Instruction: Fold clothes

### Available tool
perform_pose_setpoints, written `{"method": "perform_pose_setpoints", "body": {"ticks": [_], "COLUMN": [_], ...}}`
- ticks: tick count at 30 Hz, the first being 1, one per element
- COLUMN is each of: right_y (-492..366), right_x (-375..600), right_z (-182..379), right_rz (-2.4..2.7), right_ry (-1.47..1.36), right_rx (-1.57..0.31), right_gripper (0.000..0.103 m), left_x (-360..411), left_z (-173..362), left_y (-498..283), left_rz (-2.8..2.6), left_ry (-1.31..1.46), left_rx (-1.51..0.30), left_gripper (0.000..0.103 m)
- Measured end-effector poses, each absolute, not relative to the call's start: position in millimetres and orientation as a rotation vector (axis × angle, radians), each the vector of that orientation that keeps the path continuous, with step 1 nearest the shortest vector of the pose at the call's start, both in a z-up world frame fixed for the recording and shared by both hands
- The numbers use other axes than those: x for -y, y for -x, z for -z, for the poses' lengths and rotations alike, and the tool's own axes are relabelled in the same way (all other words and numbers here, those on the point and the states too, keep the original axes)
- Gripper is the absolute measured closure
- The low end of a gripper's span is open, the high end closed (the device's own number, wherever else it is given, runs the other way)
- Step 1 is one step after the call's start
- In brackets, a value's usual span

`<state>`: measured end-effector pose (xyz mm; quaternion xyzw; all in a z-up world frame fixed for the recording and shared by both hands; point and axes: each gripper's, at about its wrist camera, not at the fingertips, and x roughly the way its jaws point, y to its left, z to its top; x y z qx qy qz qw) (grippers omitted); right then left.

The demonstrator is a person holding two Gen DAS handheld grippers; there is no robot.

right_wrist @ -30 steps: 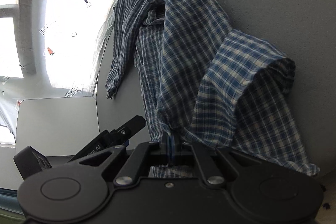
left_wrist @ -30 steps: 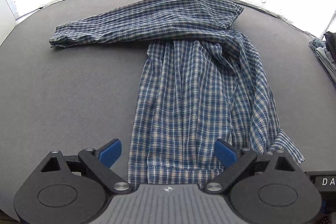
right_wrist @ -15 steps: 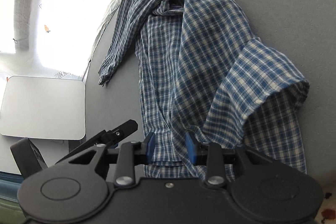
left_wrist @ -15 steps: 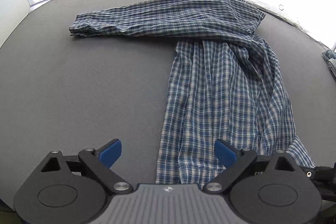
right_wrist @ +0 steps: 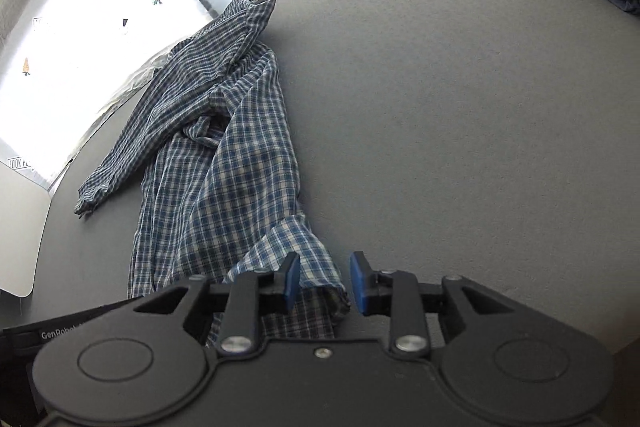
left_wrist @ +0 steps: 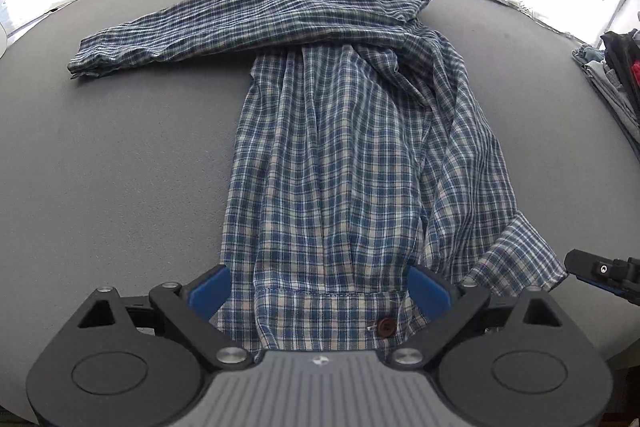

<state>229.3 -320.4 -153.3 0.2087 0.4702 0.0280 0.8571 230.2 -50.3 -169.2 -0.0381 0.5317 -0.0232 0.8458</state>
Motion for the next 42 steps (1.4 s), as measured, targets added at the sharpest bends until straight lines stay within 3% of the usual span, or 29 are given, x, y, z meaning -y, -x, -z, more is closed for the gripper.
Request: {"method": "perform_pose_setpoints", "body": {"ticks": [21,23,25,42], "right_y": [-236.6,-236.8,-237.6,-185.6], "right_x": [287.7,283.8,281.8,289.5], "right_z": [182.3,182.8,183.5,168.5], "right_rz": [-0.198,-0.214,-0.235,-0.152], "right_ry": [-0.077,-0.054,-0.043,-0.108], "right_rx": [-1.025,-1.008,-1.001,-0.969], "right_gripper": [0.074,0.079,0.102,0.103], "left_x": [46.4,44.2,43.0,31.3], "left_z": [191.4,193.7,196.0,208.4], "left_y": [-200.7,-201.4,-202.3,-201.9], "left_rz": [-0.036,-0.046,-0.052,-0.047], "left_ry": [0.099,0.102,0.102,0.111], "left_rx": [-1.225,-1.233,-1.242,-1.29], "left_gripper": [0.008,0.008,0.008,0.008]}}
